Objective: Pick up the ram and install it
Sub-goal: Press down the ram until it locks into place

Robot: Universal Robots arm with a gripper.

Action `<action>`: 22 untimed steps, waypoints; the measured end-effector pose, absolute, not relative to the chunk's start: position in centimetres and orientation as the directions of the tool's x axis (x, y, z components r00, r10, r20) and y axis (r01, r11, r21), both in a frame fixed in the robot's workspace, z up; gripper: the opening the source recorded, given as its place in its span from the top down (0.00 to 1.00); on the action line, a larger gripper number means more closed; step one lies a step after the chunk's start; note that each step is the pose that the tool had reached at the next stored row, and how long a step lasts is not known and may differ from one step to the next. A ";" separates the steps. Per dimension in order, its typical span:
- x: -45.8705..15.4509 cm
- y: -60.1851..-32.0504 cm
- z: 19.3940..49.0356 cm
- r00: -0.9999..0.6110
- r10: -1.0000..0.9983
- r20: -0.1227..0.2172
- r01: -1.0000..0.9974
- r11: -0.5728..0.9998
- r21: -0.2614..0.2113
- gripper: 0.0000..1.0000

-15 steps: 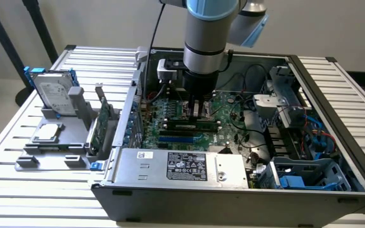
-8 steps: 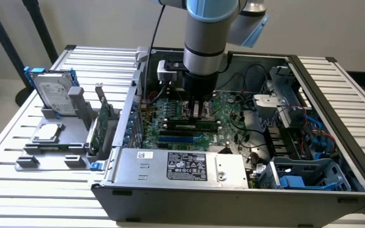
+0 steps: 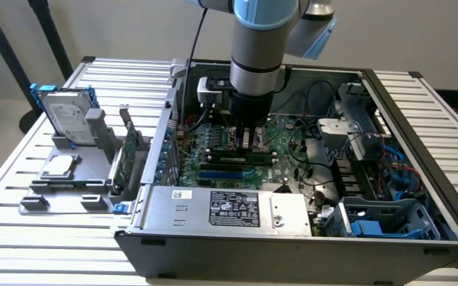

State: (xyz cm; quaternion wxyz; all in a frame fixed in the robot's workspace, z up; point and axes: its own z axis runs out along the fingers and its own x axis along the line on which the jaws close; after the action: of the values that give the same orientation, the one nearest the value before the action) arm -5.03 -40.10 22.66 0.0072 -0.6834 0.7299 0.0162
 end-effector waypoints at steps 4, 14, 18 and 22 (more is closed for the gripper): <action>-5.0 -40.1 23.5 -0.065 -0.997 -0.034 -0.998 0.064 0.013 0.89; -5.0 -40.1 25.8 -0.064 -0.997 -0.034 -0.998 0.064 0.013 0.89; -5.0 -40.1 25.9 -0.064 -0.997 -0.033 -0.998 0.064 0.013 0.89; -5.0 -40.1 25.9 -0.064 -0.997 -0.033 -0.998 0.064 0.013 0.89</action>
State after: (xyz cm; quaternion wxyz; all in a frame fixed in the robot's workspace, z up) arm -5.02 -40.09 25.86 0.0076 -0.6841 0.7292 0.0164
